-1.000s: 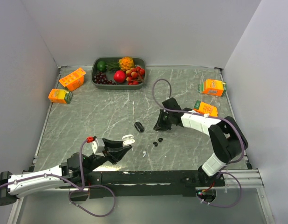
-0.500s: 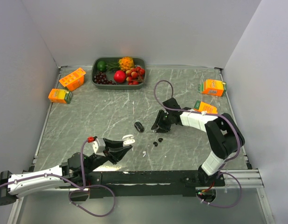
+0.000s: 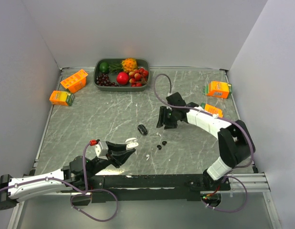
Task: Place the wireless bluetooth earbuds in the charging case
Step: Pick up the earbud from the center of the board.
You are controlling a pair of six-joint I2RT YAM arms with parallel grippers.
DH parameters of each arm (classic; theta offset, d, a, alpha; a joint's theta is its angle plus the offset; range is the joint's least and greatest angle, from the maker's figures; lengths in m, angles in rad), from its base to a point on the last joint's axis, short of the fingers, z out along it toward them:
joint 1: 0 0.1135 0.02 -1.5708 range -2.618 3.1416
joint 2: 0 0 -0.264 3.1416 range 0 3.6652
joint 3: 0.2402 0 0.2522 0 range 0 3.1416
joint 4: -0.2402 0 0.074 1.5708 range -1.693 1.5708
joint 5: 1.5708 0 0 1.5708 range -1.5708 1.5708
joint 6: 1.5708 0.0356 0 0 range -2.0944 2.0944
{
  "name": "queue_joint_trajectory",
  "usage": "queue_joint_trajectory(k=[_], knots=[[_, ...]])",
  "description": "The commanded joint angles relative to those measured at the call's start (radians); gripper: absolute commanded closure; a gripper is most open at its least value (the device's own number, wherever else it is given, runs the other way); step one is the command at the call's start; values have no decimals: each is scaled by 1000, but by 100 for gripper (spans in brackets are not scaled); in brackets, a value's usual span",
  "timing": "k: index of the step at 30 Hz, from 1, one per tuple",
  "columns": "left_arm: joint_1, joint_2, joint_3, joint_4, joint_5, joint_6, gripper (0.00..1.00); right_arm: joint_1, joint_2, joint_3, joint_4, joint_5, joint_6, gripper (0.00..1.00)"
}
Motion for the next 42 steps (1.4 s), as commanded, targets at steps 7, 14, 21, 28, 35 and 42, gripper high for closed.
queue_joint_trajectory(k=[7,14,21,28,35,42], knots=[[-7,13,22,53,14,10,99,108,-12,18,-6,218,-452,52],[-7,-22,30,7,28,-7,99,139,-12,-22,89,184,-484,40],[-10,-7,28,21,30,-9,99,200,92,57,48,258,-507,38],[-13,-21,30,-2,24,-18,99,209,149,67,59,259,-496,42],[-14,-24,27,-2,18,-15,99,208,160,58,69,261,-495,47],[-14,-13,27,1,19,-16,99,209,170,57,68,246,-496,67]])
